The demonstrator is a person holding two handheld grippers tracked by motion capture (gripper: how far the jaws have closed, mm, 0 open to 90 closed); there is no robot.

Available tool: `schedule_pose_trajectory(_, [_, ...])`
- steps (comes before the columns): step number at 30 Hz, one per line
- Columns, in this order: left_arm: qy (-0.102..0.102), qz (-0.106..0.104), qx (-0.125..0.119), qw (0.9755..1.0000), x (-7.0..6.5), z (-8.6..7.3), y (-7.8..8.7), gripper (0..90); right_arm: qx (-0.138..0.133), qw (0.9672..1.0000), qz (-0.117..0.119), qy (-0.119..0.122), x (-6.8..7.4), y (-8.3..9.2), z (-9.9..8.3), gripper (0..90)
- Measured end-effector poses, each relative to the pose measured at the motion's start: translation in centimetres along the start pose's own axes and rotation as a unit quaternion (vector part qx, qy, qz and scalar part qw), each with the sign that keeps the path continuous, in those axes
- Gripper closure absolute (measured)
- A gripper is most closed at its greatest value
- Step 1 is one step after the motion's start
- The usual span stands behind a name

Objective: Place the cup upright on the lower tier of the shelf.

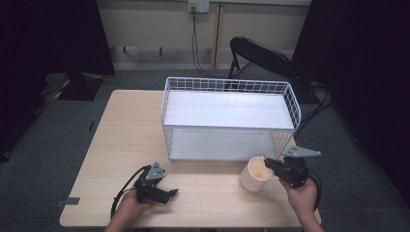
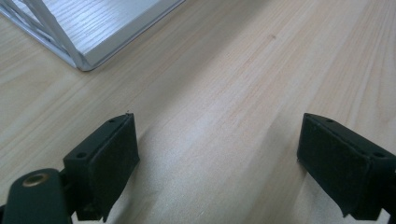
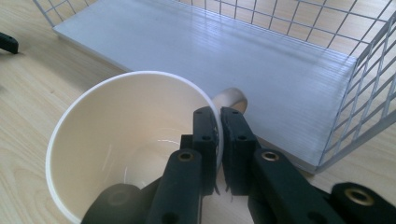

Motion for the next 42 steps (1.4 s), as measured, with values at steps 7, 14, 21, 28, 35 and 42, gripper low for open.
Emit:
schedule_pose_trajectory(7, [0.001,-0.003,0.0,1.0,-0.1,0.0,0.0,10.7,-0.003,0.9999,-0.009,-0.003,-0.1,-0.3,0.4,85.6])
schedule_pose_trajectory(14, [0.001,-0.006,0.0,1.0,-0.1,0.0,0.0,10.0,-0.009,0.9998,-0.019,-0.005,-0.2,-0.5,0.9,85.7])
schedule_pose_trajectory(21, [0.006,-0.002,0.008,0.9999,-0.1,0.0,-0.2,4.1,-0.027,0.9991,-0.032,-0.012,-0.2,-0.8,1.1,85.8])
schedule_pose_trajectory(28, [0.005,-0.005,0.01,0.9999,-0.1,0.1,-0.3,2.1,-0.05,0.9977,-0.04,-0.022,-0.2,-1.0,1.3,85.8])
schedule_pose_trajectory(35, [0.005,-0.005,0.01,0.9999,-0.1,0.1,-0.3,2.1,-0.06,0.9961,-0.058,-0.029,-0.5,-1.5,1.4,85.8])
schedule_pose_trajectory(42, [0.005,-0.005,0.01,0.9999,-0.1,0.1,-0.3,2.1,-0.068,0.9949,-0.068,-0.031,-0.6,-1.8,1.6,85.7])
Point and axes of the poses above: each handheld gripper's, and its own axes: y roughly backward along the jaws, z roughly out of its top, x roughly to its left, the point moved 2 cm from there along -y, roughly forward along the jaws, and after that the axes turned 14 degrees about -y, right-handed, at the moved point
